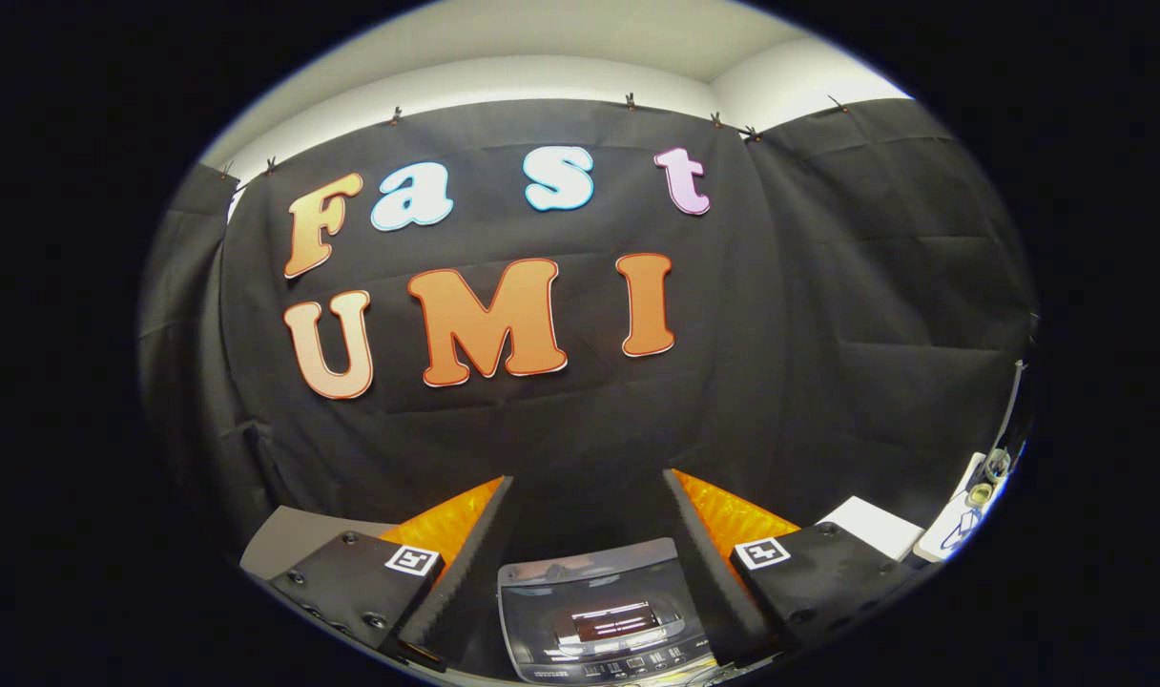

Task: Put the clothes into the washing machine and then close the washing machine lid.

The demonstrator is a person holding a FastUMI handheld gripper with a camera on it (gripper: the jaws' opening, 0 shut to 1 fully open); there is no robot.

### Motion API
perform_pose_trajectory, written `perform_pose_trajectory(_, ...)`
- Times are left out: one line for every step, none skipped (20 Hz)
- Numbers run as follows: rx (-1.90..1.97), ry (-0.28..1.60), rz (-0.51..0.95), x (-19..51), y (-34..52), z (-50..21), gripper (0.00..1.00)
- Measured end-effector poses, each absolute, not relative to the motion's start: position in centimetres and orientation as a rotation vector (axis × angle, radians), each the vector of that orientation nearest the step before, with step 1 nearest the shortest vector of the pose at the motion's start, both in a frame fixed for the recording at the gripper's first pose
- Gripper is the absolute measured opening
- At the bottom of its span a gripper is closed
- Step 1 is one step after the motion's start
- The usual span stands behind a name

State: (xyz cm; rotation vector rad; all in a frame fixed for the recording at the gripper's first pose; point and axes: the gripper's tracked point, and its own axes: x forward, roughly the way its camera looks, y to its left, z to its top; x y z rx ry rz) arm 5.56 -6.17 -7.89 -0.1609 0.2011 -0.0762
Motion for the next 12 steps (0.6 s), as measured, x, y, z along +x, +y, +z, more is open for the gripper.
perform_pose_trajectory(-0.162,0.199,-0.076,5.7,-6.1,-7.8,0.97)
perform_pose_trajectory(-0.164,0.197,-0.076,5.6,-6.1,-7.7,0.97)
perform_pose_trajectory(-0.167,0.194,-0.076,5.6,-5.8,-7.4,0.97)
perform_pose_trajectory(-0.168,0.193,-0.074,5.5,-5.9,-7.2,0.97)
perform_pose_trajectory(-0.169,0.193,-0.072,5.6,-5.8,-7.2,0.97)
perform_pose_trajectory(-0.169,0.193,-0.070,5.6,-5.7,-7.3,0.97)
perform_pose_trajectory(-0.170,0.195,-0.067,5.7,-5.6,-7.4,0.97)
perform_pose_trajectory(-0.173,0.196,-0.064,5.8,-5.4,-7.4,0.97)
perform_pose_trajectory(-0.176,0.197,-0.063,5.9,-5.2,-7.5,0.97)
perform_pose_trajectory(-0.178,0.197,-0.062,5.9,-5.3,-7.5,0.97)
perform_pose_trajectory(-0.180,0.195,-0.062,6.2,-5.1,-7.5,0.97)
perform_pose_trajectory(-0.182,0.196,-0.061,6.4,-4.9,-7.5,0.97)
